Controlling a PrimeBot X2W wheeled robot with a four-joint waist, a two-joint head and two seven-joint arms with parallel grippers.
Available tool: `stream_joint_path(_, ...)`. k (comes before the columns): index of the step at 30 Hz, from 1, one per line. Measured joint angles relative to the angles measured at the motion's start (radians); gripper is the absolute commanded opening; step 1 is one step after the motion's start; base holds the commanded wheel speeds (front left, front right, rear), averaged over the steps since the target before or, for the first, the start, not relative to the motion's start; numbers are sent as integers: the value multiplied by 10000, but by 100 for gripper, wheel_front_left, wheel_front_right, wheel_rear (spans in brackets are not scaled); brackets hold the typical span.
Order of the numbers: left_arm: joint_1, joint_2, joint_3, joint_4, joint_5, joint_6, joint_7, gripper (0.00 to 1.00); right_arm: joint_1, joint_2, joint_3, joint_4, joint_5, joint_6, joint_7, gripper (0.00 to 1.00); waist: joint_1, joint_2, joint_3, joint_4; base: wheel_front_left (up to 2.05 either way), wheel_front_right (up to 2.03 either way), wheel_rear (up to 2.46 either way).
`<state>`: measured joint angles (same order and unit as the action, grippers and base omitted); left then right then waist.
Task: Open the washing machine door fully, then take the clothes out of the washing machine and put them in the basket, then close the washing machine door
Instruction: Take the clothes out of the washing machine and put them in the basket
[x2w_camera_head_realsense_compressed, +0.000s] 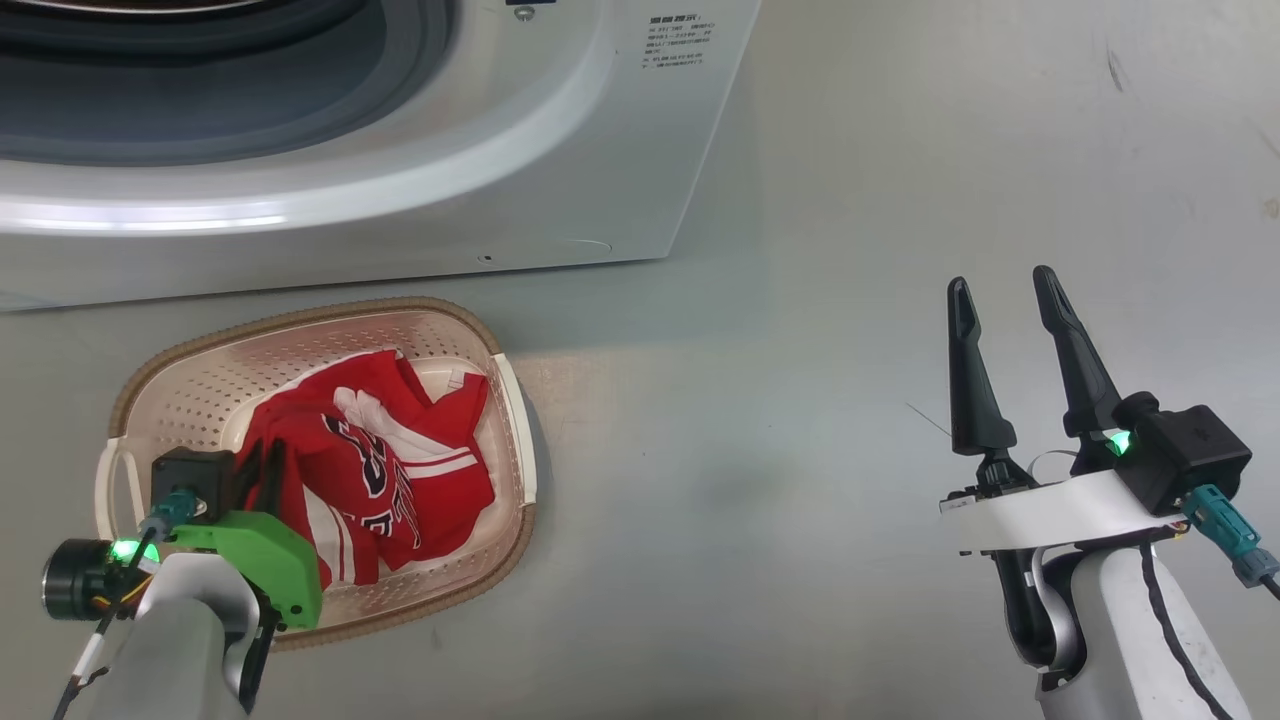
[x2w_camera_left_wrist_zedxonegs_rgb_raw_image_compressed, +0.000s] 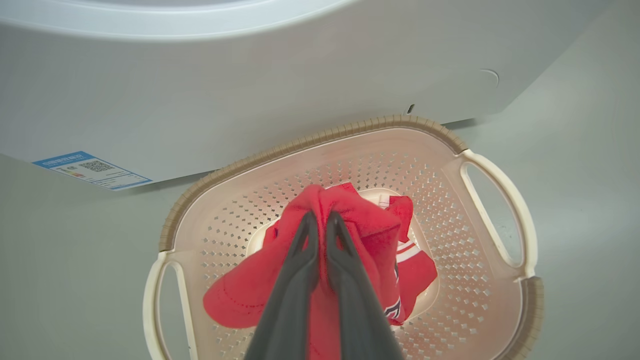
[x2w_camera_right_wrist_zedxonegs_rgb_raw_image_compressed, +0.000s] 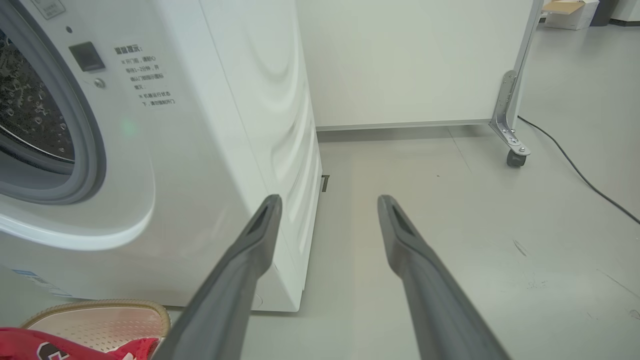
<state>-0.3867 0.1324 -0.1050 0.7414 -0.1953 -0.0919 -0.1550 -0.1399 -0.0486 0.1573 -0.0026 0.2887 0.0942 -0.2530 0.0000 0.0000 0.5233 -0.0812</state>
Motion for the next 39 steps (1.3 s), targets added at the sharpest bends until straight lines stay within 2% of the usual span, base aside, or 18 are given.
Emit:
stream_joint_path(15,-1114,-140,94,1570,-100,75,-238,0,-267,-2,-12,-128,-197,-17,-2,100,0,0,769,-243,0,0,0)
stream_joint_path(23,-1382,-111,545,2435,-343,433,-286,0,-270,-2,-42,-128,-207,-90,-2,100,0,0,839,-225,0,0,0)
stream_joint_path(26,-1451,-159,621,2755,-458,433,-176,0,-295,-2,-40,-127,-272,-90,-2,100,0,0,846,-212,0,0,0)
stream_joint_path(27,-1479,-190,640,2836,-543,433,-161,5,-324,-2,-40,-127,-272,-90,-2,100,0,0,845,-206,0,0,0)
stream_joint_path(28,-1504,-226,635,2892,-594,433,-123,57,-360,-2,-40,-125,-272,-90,-2,100,0,0,843,-199,0,0,0)
stream_joint_path(29,-1534,-255,610,2945,-593,431,-123,100,-378,-2,-40,-125,-272,-90,-2,100,0,0,838,-192,0,0,0)
stream_joint_path(39,-1783,-383,270,3348,-489,291,-408,100,-383,-2,-46,88,-274,-88,-2,100,0,0,523,-102,0,0,0)
